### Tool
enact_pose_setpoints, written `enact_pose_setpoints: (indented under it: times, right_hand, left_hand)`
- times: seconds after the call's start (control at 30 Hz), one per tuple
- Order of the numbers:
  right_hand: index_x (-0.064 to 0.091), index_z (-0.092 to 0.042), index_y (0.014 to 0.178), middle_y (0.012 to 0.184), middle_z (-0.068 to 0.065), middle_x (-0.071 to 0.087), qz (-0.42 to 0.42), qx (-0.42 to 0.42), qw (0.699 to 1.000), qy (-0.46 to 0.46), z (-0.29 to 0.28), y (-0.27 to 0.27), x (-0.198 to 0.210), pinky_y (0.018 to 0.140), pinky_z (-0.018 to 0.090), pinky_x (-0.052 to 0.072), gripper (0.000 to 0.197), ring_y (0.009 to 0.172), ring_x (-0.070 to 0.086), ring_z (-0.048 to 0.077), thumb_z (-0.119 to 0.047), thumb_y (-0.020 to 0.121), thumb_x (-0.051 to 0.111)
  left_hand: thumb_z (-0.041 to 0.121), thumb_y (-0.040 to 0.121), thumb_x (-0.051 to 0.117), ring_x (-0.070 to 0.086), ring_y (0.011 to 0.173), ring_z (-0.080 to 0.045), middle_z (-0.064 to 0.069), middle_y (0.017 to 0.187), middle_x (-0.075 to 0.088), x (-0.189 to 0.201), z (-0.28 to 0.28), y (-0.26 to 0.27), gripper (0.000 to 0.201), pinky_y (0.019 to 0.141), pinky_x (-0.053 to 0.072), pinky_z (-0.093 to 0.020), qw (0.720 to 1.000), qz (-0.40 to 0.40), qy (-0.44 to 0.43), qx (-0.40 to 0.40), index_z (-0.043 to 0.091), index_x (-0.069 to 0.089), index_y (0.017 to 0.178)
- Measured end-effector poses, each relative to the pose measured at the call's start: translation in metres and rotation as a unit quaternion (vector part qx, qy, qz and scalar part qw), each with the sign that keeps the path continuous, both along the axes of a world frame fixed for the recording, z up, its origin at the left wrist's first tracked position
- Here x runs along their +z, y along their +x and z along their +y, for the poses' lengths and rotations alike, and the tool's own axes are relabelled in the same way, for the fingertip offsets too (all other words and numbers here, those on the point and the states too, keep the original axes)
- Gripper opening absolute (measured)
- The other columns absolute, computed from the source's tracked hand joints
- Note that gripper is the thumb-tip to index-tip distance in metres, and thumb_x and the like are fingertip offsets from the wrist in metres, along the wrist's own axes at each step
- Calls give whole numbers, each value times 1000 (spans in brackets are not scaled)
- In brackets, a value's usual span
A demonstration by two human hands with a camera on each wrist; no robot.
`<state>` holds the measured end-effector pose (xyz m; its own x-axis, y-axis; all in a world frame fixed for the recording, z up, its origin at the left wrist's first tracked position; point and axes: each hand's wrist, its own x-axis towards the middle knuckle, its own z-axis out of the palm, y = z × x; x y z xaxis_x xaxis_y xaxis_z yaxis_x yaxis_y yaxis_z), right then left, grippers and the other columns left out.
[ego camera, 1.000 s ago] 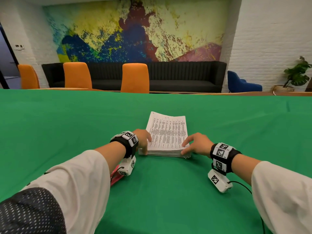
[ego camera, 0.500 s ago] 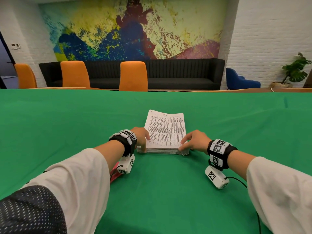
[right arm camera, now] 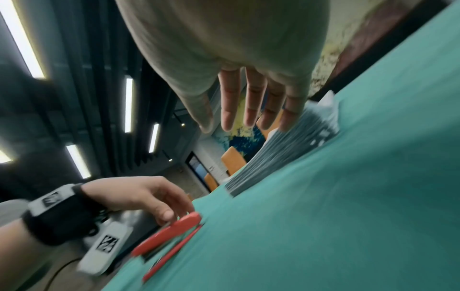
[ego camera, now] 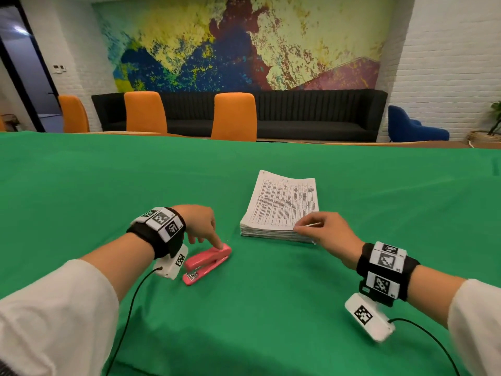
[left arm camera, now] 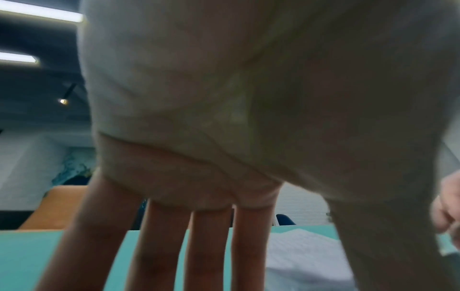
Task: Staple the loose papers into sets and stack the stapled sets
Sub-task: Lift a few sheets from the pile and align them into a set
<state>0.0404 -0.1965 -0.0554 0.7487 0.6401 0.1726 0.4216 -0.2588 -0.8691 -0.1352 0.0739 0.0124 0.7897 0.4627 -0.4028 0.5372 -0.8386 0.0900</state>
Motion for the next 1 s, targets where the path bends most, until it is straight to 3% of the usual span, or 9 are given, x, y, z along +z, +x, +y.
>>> enact_pose_setpoints:
  times: [0.07,0.17,0.33,0.43,0.6,0.67,0.8,0.9,1.0]
  right_hand:
    - [80,-25,82,85,-8,79,-36,19,999,-8,3,-15,-4,76,26,56,9,83,73,10,-29,81,88]
    - [79,-22,85,86,-7,79,-9,59,998,5,13,-36,-1,78,28,58,6,83,73,10,-23,85,85]
    - [70,-3,111,110,18,75,220,103,970,-23,28,-65,8,76,46,64,29,86,76,24,-28,97,73]
    - [62,-6,125,123,24,68,321,115,940,-25,28,-78,12,71,48,65,44,91,74,34,-43,102,62]
    - [71,-6,114,105,20,74,369,78,925,44,3,-71,22,74,49,65,44,89,75,43,-45,105,55]
    - [70,-5,112,103,20,72,390,47,918,45,-14,-57,27,75,52,65,39,85,74,44,-41,103,61]
    - [65,-1,118,101,18,65,403,0,915,30,-45,-25,30,69,51,64,40,78,71,42,-33,95,73]
    - [63,-4,110,90,13,62,319,-71,945,-19,-55,7,38,53,41,60,41,65,69,32,-41,95,72]
    - [62,-6,106,88,12,65,231,-134,961,-72,-60,46,45,48,33,55,44,64,67,28,-47,95,70]
  left_hand:
    - [63,82,78,76,95,-18,4,101,77,-11,-2,-19,54,65,57,-27,1000,28,0,1,18,76,112]
    - [51,83,82,78,82,-24,-4,91,78,-26,-3,-34,42,65,66,-39,999,-10,-23,26,13,77,102]
    - [32,84,82,75,57,-24,-9,69,77,-22,-28,-29,27,56,63,-34,991,-110,-72,37,6,78,87]
    - [31,84,83,74,56,-22,-9,68,76,-15,-58,-10,27,57,64,-35,964,-211,-157,23,5,78,87]
    - [26,97,65,77,66,-23,-7,69,76,-15,-114,32,30,65,66,-43,928,-283,-237,-39,5,77,80]
    - [23,103,58,76,72,-21,-9,78,76,-17,-127,46,28,66,66,-41,915,-268,-295,-62,5,76,91]
    - [19,108,51,73,86,-28,-24,104,75,-15,-150,66,31,61,62,-35,852,-230,-468,-56,-3,69,119]
    - [17,105,57,70,75,-17,-10,95,76,-9,-156,89,24,57,57,-30,883,-292,-363,-57,4,72,119]
    - [26,98,69,70,93,-14,3,103,77,-3,-132,103,17,85,59,-33,910,-369,-178,-62,19,80,110]
